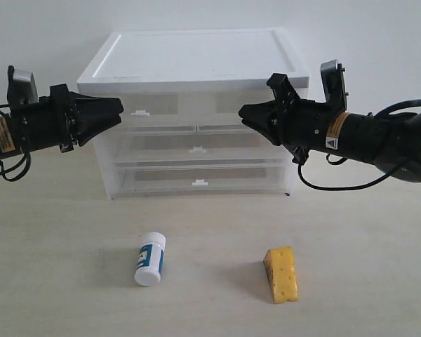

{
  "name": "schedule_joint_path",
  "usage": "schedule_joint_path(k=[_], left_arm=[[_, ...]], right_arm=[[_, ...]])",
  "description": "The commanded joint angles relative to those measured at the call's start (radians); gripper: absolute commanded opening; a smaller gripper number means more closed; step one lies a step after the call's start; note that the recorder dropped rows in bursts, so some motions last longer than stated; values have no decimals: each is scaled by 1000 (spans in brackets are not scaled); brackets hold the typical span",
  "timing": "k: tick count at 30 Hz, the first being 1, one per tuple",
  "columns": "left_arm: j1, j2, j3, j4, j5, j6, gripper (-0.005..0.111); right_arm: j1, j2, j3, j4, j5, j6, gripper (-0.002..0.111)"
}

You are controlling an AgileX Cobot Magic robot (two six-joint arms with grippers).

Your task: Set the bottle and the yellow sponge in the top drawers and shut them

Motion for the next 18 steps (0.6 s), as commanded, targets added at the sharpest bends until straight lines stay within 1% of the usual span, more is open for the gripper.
schedule_joint_path(k=[1, 4, 9, 15, 18], left_arm=[[1, 5, -7, -42, 12, -7, 36], [1, 6, -7, -42, 23, -7, 36], [1, 6, -7, -44, 23, -7, 36], [1, 6, -7, -46, 28, -7, 36], [1, 10, -7, -48, 55, -7, 36]], right_arm=[[-2, -3, -6, -6, 15, -37, 0], [-2, -5, -4, -74, 9, -37, 0], [0, -31, -4, -252, -7, 14, 0], [0, -68, 67, -275, -5, 0, 0], [0, -110, 145, -299, -17, -30, 0]])
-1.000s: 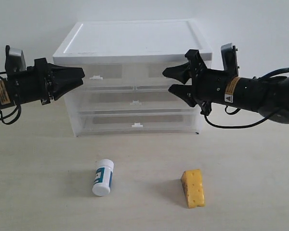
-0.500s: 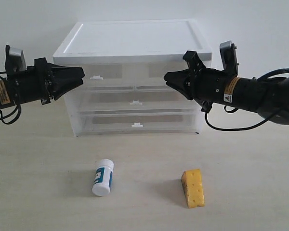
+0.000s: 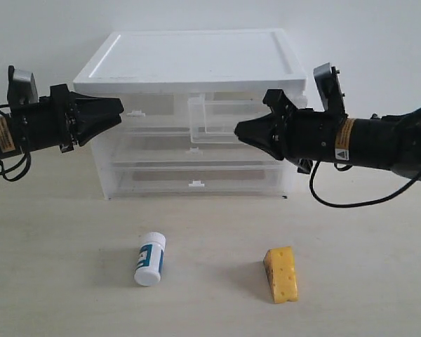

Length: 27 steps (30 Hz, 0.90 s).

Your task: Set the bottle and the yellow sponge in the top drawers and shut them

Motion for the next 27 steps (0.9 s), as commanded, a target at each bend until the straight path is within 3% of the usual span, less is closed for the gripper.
schedule_joint_path(k=[1, 12, 15, 20, 22, 27], left_arm=[[1, 14, -7, -49, 49, -7, 36], [1, 24, -7, -62, 10, -7, 36], [1, 24, -7, -62, 10, -7, 36], [1, 24, -7, -62, 10, -15, 36], [1, 24, -7, -58, 7, -22, 36], [1, 24, -7, -58, 6, -22, 36]], right_arm=[[3, -52, 83, -73, -1, -53, 0], [3, -141, 101, -73, 15, -59, 2], [3, -137, 101, -83, 8, -30, 19], [3, -137, 101, -32, 52, 5, 66], [3, -137, 101, 2, 98, 0, 66], [3, -137, 101, 55, 115, -6, 53]])
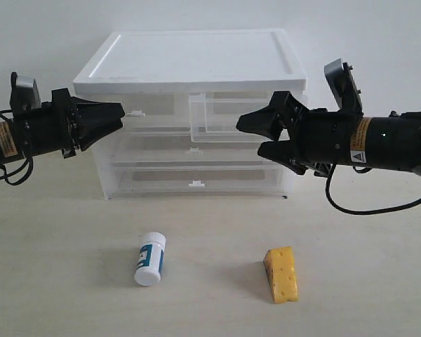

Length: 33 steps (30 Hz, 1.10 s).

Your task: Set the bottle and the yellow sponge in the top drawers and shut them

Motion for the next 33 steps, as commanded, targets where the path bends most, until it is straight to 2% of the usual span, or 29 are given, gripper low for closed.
schedule_joint_path(k=[1, 9, 16, 33], left_arm=[[1, 1, -7, -54, 17, -6, 36], [1, 1, -7, -56, 17, -6, 36], [1, 1, -7, -55, 17, -6, 36], [1, 1, -7, -61, 11, -6, 36]], right_arm=[[-1, -6, 5, 53, 11, -6, 51], [4, -5, -10, 115, 14, -7, 51], [78, 44, -66, 145, 42, 0, 51], [78, 82, -77, 260, 56, -89, 50]])
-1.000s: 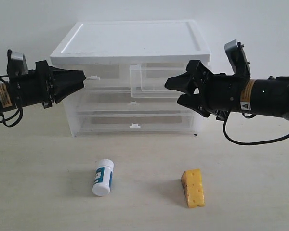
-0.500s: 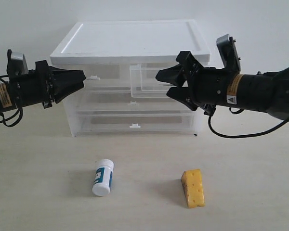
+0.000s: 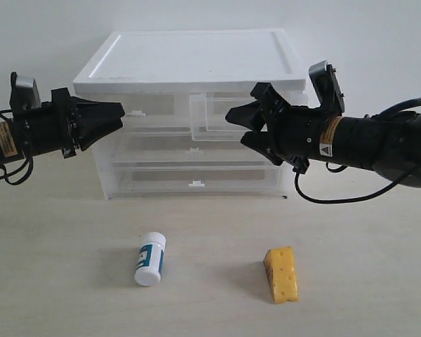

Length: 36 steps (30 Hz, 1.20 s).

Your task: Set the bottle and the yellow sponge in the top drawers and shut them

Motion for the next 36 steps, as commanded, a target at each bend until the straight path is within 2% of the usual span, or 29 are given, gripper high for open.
schedule_joint_path(k=[1, 4, 8, 24, 27, 30, 36], left_arm=[[1, 1, -7, -59, 14, -4, 36], [1, 1, -7, -59, 14, -4, 36], [1, 1, -7, -59, 14, -4, 36], [1, 1, -7, -59, 14, -4, 36], [1, 1, -7, -59, 14, -4, 36], [1, 1, -7, -59, 14, -4, 36], [1, 1, -7, -59, 14, -4, 36]], right_arm=[[0, -1, -7, 21, 6, -24, 48], [0, -1, -7, 17, 8, -29, 32], [0, -1, -7, 4, 8, -56, 0], [0, -19, 26, -165, -40, -55, 0], [0, -51, 42, -175, -29, -95, 0], [0, -99, 42, -263, -18, -172, 0], [0, -192, 42, -313, 100, -56, 1]])
